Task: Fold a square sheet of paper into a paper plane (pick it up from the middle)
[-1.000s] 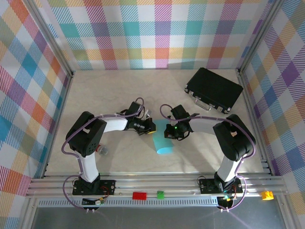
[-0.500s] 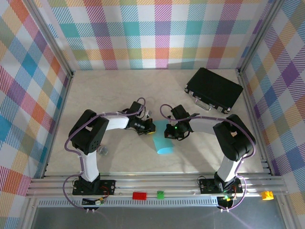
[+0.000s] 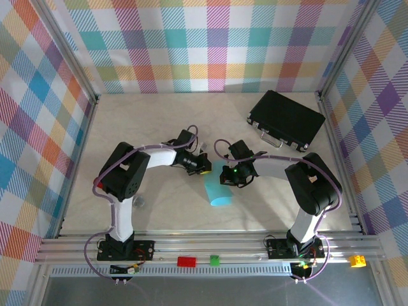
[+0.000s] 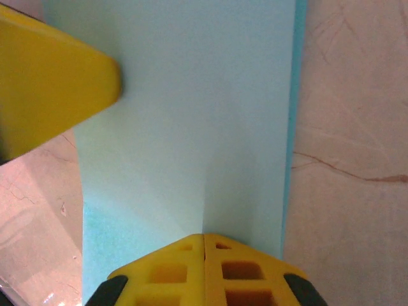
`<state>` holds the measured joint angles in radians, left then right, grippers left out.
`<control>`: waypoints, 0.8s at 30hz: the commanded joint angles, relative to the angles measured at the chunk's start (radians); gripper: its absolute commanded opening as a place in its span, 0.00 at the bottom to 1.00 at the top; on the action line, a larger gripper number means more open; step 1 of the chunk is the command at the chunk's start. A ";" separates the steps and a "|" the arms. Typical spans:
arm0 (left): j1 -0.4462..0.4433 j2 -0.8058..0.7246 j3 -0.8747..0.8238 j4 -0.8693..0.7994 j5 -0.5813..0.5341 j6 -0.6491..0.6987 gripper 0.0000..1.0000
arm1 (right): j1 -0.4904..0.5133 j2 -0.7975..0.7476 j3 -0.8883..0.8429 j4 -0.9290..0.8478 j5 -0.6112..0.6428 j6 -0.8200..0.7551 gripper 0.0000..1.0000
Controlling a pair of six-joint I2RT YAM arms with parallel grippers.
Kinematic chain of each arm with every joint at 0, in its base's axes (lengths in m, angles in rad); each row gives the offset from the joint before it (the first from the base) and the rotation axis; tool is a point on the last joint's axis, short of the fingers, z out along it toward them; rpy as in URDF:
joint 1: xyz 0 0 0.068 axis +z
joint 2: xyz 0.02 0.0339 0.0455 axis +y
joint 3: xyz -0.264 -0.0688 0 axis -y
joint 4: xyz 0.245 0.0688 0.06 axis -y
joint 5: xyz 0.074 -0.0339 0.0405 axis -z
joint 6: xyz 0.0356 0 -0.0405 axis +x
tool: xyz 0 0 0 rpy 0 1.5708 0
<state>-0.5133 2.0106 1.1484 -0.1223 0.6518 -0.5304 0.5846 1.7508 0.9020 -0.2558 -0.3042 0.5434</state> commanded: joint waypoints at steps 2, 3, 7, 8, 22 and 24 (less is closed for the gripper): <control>0.037 0.026 -0.022 0.022 -0.027 0.019 0.00 | -0.006 0.032 -0.049 -0.122 0.106 0.014 0.00; 0.043 0.029 -0.023 0.024 -0.038 0.023 0.00 | -0.006 0.032 -0.051 -0.122 0.106 0.015 0.00; 0.068 0.048 -0.006 0.021 -0.085 0.021 0.00 | -0.006 0.030 -0.057 -0.120 0.109 0.015 0.00; 0.074 0.046 -0.004 0.022 -0.095 0.021 0.00 | -0.006 0.029 -0.059 -0.120 0.109 0.017 0.00; 0.125 0.027 0.046 -0.010 -0.173 -0.074 0.01 | -0.007 0.021 -0.081 -0.087 0.096 0.047 0.00; 0.125 0.011 0.050 -0.015 -0.183 -0.089 0.01 | -0.006 0.021 -0.081 -0.085 0.097 0.048 0.00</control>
<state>-0.4213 2.0205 1.1786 -0.1055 0.5854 -0.5884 0.5838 1.7374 0.8761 -0.2207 -0.3027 0.5777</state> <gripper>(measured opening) 0.049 0.058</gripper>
